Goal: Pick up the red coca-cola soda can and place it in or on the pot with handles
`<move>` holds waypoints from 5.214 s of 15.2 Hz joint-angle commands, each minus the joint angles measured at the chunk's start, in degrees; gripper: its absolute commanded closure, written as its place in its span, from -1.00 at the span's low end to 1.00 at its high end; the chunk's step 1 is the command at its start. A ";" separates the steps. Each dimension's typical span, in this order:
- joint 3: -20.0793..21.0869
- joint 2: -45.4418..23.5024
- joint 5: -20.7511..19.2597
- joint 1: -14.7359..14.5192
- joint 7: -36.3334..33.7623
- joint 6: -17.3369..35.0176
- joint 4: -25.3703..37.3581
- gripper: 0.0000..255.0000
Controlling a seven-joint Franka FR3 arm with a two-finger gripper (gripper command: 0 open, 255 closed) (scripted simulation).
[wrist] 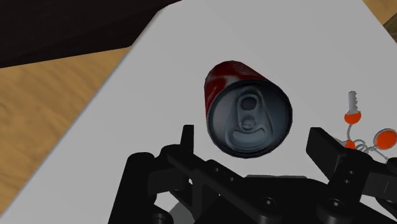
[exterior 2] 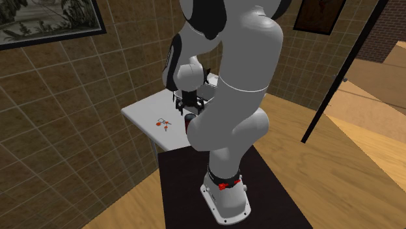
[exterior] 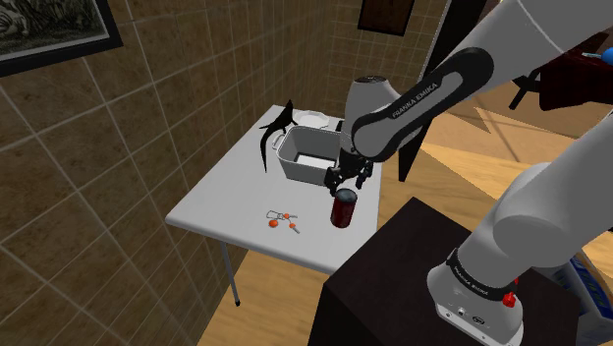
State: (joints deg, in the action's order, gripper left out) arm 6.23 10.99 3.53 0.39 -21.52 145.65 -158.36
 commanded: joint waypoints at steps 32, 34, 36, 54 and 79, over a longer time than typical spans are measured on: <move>0.00 0.37 -0.01 0.08 -0.08 -0.26 -0.08 1.00; -0.07 2.10 0.10 0.02 -0.01 -2.32 0.26 1.00; -0.14 3.75 0.17 -0.02 0.05 -4.37 0.66 1.00; -0.85 15.04 0.20 -0.16 0.16 -21.94 6.94 1.00; -6.56 -17.14 -3.03 4.93 8.46 -33.99 51.03 1.00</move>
State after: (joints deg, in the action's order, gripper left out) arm -0.06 -4.29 0.50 5.02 -13.66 112.07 -109.63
